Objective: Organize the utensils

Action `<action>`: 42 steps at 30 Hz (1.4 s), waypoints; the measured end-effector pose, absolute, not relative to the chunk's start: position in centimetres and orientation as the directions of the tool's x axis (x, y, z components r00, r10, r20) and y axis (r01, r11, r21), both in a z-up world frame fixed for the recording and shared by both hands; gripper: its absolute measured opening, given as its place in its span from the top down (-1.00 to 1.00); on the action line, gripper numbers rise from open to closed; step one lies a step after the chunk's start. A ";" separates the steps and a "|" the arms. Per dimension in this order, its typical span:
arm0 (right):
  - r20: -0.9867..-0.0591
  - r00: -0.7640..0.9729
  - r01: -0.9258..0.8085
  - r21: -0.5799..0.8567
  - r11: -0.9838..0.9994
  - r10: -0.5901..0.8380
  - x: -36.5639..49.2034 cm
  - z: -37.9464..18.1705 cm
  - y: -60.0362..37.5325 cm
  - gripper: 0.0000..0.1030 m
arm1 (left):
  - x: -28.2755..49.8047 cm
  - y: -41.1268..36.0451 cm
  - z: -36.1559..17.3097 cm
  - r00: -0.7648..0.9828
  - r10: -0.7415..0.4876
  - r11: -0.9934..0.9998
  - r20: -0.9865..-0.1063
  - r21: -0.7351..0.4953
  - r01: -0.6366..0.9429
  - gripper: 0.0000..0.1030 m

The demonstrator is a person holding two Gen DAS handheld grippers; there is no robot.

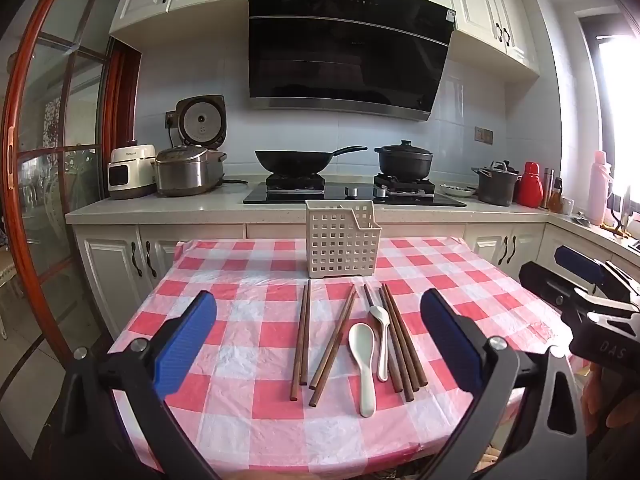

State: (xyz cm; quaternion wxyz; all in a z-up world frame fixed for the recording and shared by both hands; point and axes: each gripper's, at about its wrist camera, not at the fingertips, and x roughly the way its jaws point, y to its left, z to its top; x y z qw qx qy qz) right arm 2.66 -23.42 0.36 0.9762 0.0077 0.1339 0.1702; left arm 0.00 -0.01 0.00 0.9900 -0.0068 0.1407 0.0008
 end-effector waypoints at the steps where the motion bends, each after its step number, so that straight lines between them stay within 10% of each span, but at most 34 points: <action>1: -0.261 0.906 -0.330 0.057 0.942 0.334 2.7 0.3 -23.4 -0.65 | 0.0 0.0 0.0 0.961 0.000 1.000 -0.277 -0.013 -0.004 -0.91; 42: -0.259 0.903 -0.334 0.079 0.939 0.343 2.8 -0.3 -23.3 -0.65 | -0.6 0.3 0.4 0.962 -0.014 0.999 -0.271 -0.031 0.006 -0.91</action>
